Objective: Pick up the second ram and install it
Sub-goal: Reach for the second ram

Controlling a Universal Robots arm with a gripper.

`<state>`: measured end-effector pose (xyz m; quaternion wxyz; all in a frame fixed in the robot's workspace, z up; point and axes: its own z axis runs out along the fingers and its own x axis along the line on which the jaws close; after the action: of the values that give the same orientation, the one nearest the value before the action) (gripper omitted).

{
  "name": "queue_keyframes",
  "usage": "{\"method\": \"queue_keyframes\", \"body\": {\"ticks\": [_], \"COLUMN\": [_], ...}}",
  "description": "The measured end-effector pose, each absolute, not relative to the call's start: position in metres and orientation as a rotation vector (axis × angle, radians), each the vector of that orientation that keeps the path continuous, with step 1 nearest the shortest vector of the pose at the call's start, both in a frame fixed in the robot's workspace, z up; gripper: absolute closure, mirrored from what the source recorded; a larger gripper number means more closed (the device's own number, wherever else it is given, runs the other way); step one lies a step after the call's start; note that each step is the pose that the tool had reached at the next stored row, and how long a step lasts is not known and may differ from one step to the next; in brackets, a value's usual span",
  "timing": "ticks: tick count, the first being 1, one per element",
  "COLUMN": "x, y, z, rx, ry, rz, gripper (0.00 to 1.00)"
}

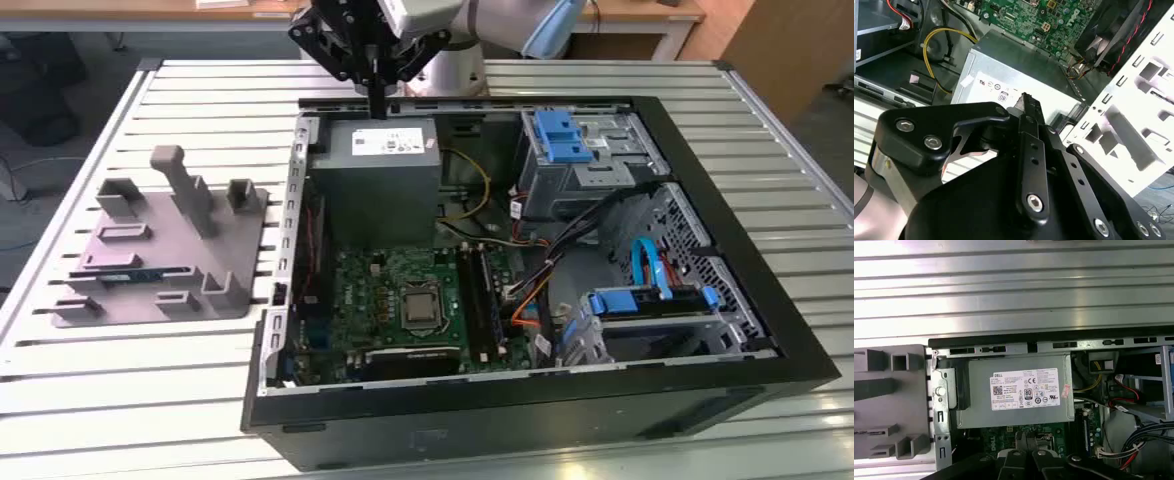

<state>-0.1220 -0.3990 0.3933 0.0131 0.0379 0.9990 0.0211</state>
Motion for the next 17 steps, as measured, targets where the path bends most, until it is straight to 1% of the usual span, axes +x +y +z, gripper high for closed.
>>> {"method": "queue_keyframes", "body": {"ticks": [9,17], "x": [-0.125,-0.159], "y": [-0.399,-0.399], "z": [0.393,0.393], "rx": [0.118,0.118], "ry": [3.113,3.112], "rz": [0.065,0.065], "gripper": [0.90,0.90]}}
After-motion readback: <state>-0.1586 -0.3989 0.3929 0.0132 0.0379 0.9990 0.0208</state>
